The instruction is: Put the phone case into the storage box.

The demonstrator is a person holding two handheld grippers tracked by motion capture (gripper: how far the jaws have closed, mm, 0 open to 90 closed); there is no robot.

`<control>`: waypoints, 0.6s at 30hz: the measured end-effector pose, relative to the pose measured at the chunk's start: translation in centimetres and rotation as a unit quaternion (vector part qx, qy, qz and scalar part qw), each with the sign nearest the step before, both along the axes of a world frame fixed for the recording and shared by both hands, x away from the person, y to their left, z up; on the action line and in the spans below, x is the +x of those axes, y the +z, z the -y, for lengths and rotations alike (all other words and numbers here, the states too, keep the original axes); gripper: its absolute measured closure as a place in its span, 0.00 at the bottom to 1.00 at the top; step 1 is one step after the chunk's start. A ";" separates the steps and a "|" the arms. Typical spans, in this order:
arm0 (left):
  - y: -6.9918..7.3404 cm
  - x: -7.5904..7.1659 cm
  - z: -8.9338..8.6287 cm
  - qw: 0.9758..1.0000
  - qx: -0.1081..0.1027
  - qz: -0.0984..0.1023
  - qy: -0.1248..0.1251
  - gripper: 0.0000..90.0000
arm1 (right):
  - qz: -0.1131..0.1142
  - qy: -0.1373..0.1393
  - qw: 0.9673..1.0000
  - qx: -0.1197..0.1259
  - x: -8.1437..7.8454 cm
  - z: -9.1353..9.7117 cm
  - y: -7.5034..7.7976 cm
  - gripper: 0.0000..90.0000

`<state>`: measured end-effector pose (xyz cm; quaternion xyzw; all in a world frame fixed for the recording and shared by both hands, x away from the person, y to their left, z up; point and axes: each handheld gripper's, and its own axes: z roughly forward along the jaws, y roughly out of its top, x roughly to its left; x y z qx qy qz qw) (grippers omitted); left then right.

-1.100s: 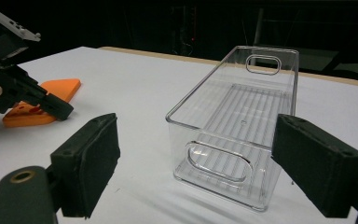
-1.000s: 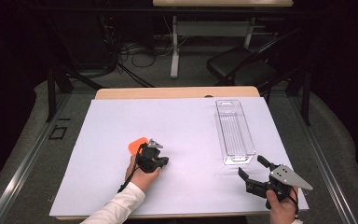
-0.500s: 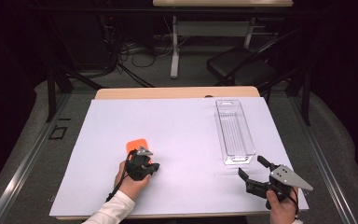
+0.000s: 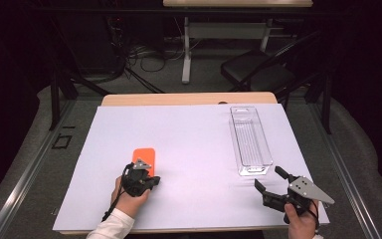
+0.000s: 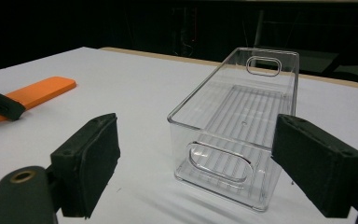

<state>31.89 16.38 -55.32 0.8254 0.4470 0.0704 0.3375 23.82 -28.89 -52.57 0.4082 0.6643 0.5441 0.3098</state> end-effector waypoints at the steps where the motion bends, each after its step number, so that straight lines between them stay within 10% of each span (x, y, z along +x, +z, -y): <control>1: -0.1 -0.1 -0.2 1.000 -0.002 0.002 0.006 1.00 | 0.000 0.000 1.000 0.000 0.0 0.0 0.0 0.16; 18: 0.0 -0.6 -3.5 0.999 0.008 0.001 0.040 1.00 | 0.001 -0.001 1.000 0.001 -0.1 0.0 0.1 0.16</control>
